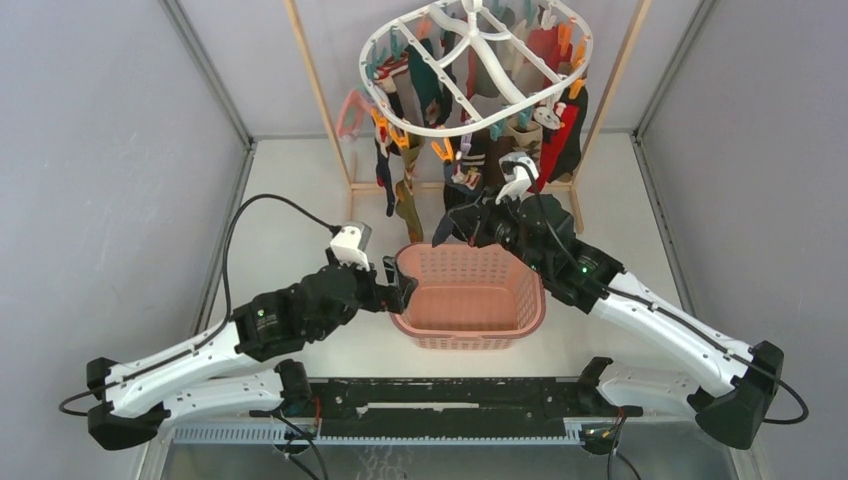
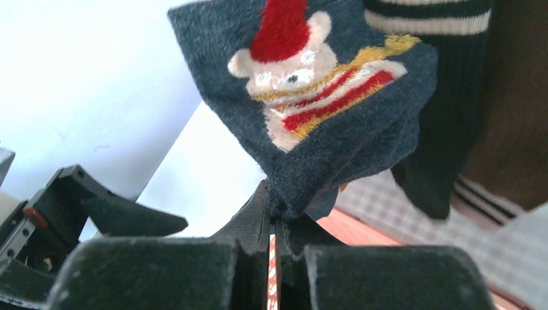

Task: Remove the socks clipped to the hanger
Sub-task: Remove the sock from the hanger.

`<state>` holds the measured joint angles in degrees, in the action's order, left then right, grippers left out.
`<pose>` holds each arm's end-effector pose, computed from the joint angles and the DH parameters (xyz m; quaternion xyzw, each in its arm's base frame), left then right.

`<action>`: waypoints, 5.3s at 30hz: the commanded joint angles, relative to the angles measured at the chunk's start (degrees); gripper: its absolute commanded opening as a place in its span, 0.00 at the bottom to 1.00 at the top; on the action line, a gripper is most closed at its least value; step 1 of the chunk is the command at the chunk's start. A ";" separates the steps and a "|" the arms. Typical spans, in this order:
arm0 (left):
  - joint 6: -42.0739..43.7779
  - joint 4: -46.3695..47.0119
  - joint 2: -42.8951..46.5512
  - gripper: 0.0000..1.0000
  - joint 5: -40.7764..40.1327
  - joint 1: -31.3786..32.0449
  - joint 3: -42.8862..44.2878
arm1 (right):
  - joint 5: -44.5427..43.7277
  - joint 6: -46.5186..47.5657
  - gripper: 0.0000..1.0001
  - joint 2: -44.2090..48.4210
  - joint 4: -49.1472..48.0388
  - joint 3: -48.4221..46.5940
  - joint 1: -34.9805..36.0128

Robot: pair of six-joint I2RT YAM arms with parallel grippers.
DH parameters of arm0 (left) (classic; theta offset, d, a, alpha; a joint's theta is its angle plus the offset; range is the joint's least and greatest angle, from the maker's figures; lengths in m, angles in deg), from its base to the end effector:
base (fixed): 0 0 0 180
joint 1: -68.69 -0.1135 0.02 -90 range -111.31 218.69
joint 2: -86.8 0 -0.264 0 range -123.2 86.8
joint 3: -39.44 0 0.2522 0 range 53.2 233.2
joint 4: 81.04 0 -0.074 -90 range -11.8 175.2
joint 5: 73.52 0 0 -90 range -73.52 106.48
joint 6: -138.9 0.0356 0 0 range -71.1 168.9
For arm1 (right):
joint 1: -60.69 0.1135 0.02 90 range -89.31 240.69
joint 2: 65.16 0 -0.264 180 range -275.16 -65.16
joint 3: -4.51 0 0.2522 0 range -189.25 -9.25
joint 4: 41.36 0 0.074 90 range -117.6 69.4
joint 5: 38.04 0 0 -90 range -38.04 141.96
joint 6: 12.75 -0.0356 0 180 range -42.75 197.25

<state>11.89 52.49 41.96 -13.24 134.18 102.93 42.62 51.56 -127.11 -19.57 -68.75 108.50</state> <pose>0.0843 -0.1424 0.3313 0.0752 0.8349 -0.2518 0.4837 0.1725 0.1817 0.3761 -0.0959 0.7619 0.3313 0.5482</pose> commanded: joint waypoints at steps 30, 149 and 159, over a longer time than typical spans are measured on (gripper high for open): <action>14.05 26.21 -8.66 0.49 -7.33 4.03 -2.31 | 21.48 -13.37 0.03 4.23 2.83 0.35 2.90; 16.53 21.29 -2.85 0.00 -11.51 3.25 -3.23 | -14.92 18.47 0.58 -25.58 -6.75 -31.65 4.45; 16.70 20.93 -1.84 0.00 -11.77 3.24 -3.76 | -14.68 17.02 0.56 -26.92 -7.51 -32.06 3.28</action>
<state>28.37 72.82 38.84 -24.93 137.66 99.50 28.06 70.27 -153.30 -24.57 -98.70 112.43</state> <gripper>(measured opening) 0.014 0.564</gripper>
